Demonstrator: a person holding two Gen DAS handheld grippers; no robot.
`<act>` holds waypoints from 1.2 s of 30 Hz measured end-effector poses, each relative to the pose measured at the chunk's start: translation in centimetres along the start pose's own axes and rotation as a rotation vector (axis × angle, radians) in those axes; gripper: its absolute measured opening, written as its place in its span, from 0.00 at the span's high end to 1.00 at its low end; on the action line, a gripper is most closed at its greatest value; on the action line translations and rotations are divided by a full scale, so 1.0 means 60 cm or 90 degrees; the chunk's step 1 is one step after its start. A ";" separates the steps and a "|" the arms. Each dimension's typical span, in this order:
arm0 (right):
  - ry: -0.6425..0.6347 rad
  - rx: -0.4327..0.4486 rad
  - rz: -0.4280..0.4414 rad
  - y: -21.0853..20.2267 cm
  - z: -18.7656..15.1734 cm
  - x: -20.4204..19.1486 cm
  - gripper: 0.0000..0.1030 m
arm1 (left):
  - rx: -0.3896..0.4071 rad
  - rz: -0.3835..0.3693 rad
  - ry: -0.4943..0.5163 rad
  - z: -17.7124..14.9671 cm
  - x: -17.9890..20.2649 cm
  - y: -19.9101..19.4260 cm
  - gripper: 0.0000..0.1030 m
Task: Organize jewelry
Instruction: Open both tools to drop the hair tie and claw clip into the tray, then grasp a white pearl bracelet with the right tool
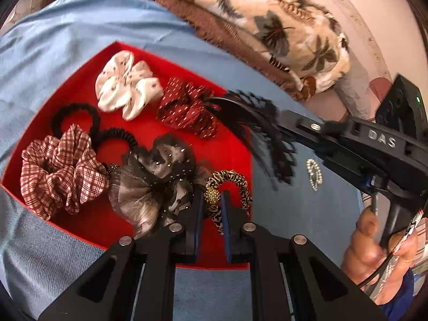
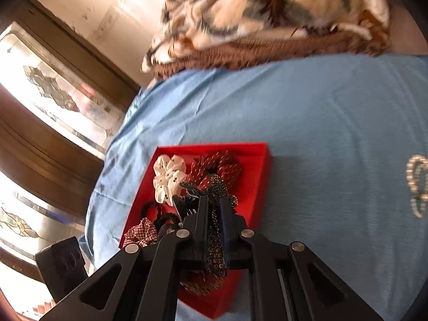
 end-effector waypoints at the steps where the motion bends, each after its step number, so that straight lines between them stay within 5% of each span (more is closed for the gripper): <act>1: -0.003 -0.011 -0.005 0.020 -0.002 -0.002 0.91 | -0.005 0.000 -0.002 -0.001 -0.003 0.004 0.88; 7: -0.041 -0.034 -0.071 0.075 -0.011 -0.001 0.92 | -0.033 0.010 0.016 -0.017 0.001 0.017 0.88; 18: -0.121 -0.014 -0.165 0.066 -0.008 -0.009 0.92 | -0.032 0.037 0.037 -0.025 0.009 0.008 0.85; 23: -0.108 0.008 -0.162 0.040 -0.011 -0.012 0.68 | -0.008 0.015 0.034 -0.026 0.014 -0.013 0.67; 26: -0.114 0.030 -0.168 0.004 -0.015 -0.005 0.64 | 0.011 -0.011 0.032 -0.024 0.019 -0.030 0.62; 30: -0.100 0.057 -0.201 -0.062 -0.017 0.052 0.63 | 0.052 -0.048 0.034 -0.023 0.026 -0.062 0.59; 36: 0.003 0.100 -0.306 -0.166 -0.008 0.239 0.63 | 0.097 -0.091 0.055 -0.024 0.059 -0.093 0.58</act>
Point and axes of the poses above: each gripper's, at about its wrist camera, not at the fingertips, and y roughly the way its jaws point, x to its right, z to its top, the point moved 6 cm from there along y, roughly the way its jaws point, and after that the axes turned 5 degrees about y, right-handed, at the moved point
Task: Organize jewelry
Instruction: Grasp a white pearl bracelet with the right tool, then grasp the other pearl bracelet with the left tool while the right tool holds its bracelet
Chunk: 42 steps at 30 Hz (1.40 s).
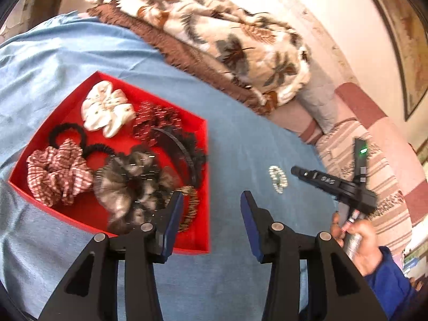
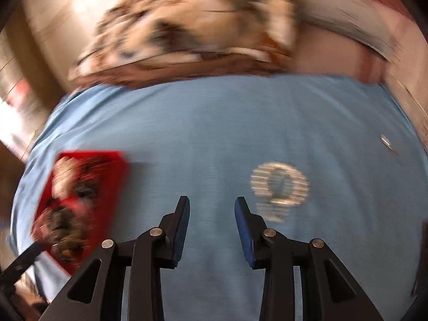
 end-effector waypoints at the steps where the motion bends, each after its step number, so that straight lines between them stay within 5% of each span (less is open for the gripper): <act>1: 0.026 -0.001 -0.021 0.006 0.004 0.043 0.63 | 0.001 -0.004 0.008 -0.001 0.010 0.001 0.58; 7: 0.089 -0.016 -0.055 0.048 0.020 0.150 0.68 | -0.029 0.005 0.078 -0.025 0.065 0.039 0.58; 13: 0.106 -0.040 -0.050 0.114 0.030 0.172 0.68 | -0.065 0.016 0.131 -0.046 0.098 0.086 0.58; 16: 0.092 -0.046 -0.060 0.139 0.030 0.171 0.88 | -0.082 0.025 0.144 -0.053 0.101 0.103 0.58; 18: 0.097 -0.042 -0.051 0.138 0.033 0.174 0.90 | -0.090 0.029 0.146 -0.055 0.101 0.110 0.58; 26: 0.067 -0.003 0.063 0.029 0.033 0.108 0.90 | -0.079 0.040 0.140 -0.055 0.095 0.100 0.58; 35: -0.003 -0.047 0.185 -0.026 -0.022 -0.045 0.90 | -0.072 0.052 0.128 -0.056 0.084 0.090 0.58; 42: 0.009 -0.074 0.104 0.028 -0.047 -0.002 0.89 | -0.080 0.052 0.129 -0.058 0.084 0.093 0.58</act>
Point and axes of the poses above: each gripper's, at about its wrist camera, not at the fingertips, and y roughly the way its jaws point, x to its right, z to its top, the point moved 6 cm from there along y, roughly the way its jaws point, and after that the axes turned 5 degrees about y, right-handed, at the moved point
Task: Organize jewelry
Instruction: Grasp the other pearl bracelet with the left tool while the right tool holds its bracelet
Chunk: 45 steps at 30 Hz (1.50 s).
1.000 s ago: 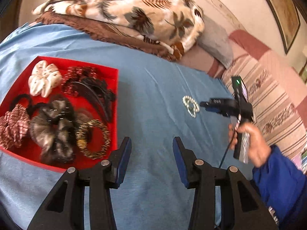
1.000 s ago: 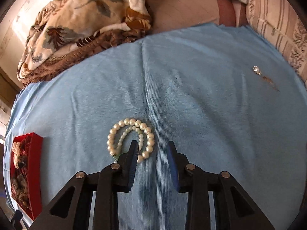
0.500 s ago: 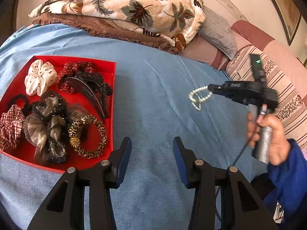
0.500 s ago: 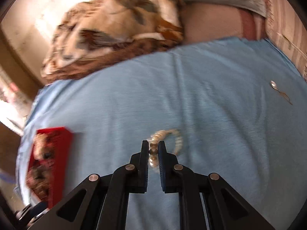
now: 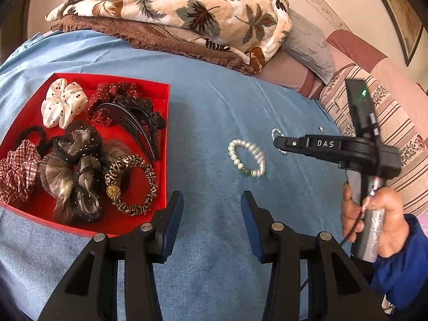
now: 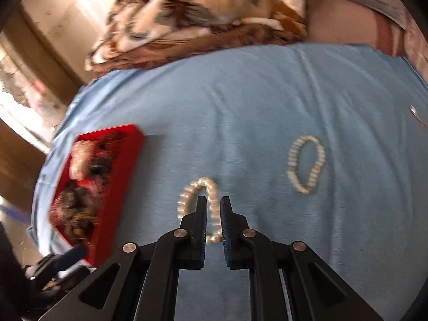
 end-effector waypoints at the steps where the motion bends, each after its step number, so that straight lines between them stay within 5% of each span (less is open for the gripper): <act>1: 0.009 0.002 -0.007 -0.002 0.002 0.014 0.89 | -0.001 -0.001 0.000 0.000 0.001 0.000 0.58; 10: 0.083 0.035 -0.098 0.003 0.054 0.155 0.86 | -0.021 0.001 0.020 -0.002 0.018 0.023 0.58; 22: 0.096 0.049 -0.085 0.052 0.091 0.170 0.74 | -0.044 0.035 0.058 -0.018 0.030 0.055 0.58; 27: -0.022 0.033 -0.172 0.053 0.071 0.149 0.90 | -0.036 0.042 0.060 -0.013 0.040 0.045 0.58; 34: -0.036 0.017 -0.144 -0.002 0.000 0.178 0.94 | -0.052 0.047 0.052 0.022 0.075 0.065 0.58; 45: -0.030 0.011 -0.099 -0.035 -0.043 0.202 0.93 | -0.122 0.118 0.046 0.086 0.079 0.215 0.58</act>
Point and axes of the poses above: each gripper's, at about its wrist camera, not at the fingertips, and y roughly the way its jaws point, x to its right, z to its top, the point moved 6 cm from there along y, roughly the way its jaws point, and after that the axes turned 5 degrees about y, right-handed, at the moved point
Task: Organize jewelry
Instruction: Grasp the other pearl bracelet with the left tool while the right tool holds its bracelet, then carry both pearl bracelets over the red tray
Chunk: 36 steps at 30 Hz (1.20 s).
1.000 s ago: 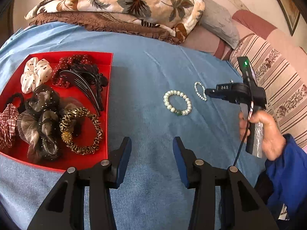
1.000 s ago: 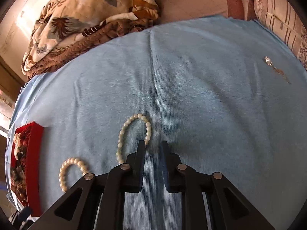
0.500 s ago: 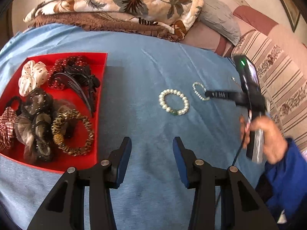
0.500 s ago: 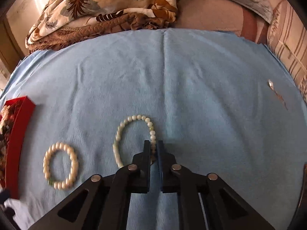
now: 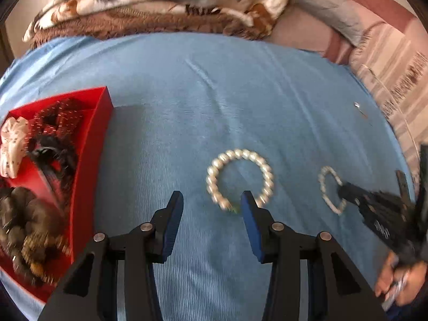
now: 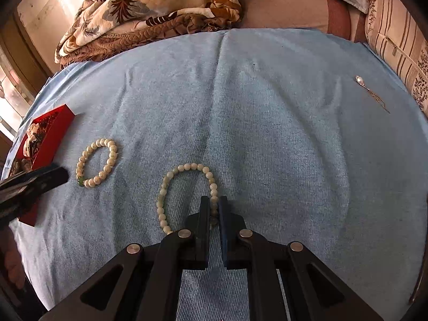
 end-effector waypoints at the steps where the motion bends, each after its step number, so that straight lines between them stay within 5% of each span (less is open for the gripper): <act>1: -0.001 0.002 0.000 0.001 0.000 -0.001 0.93 | -0.006 -0.003 -0.009 0.007 -0.005 0.011 0.58; 10: 0.012 0.017 0.012 0.010 0.009 -0.007 0.92 | -0.006 0.053 0.052 0.026 0.026 0.054 0.59; 13: 0.025 0.025 0.028 0.010 0.012 -0.007 0.93 | 0.008 0.087 0.100 0.016 0.048 0.051 0.90; 24: 0.082 0.080 0.120 -0.035 0.021 -0.017 0.93 | 0.059 0.003 0.092 0.011 0.081 -0.061 0.91; 36: 0.084 0.128 0.131 -0.089 -0.002 -0.033 0.93 | 0.100 -0.049 0.023 -0.018 0.033 -0.183 0.91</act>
Point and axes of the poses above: each gripper's, at about its wrist camera, not at the fingertips, and y roughly the way its jaws point, x to its right, z to its top, the point moved 6 cm from there along y, roughly the way its jaws point, and after that the axes turned 5 degrees about y, right-handed, at the moved point
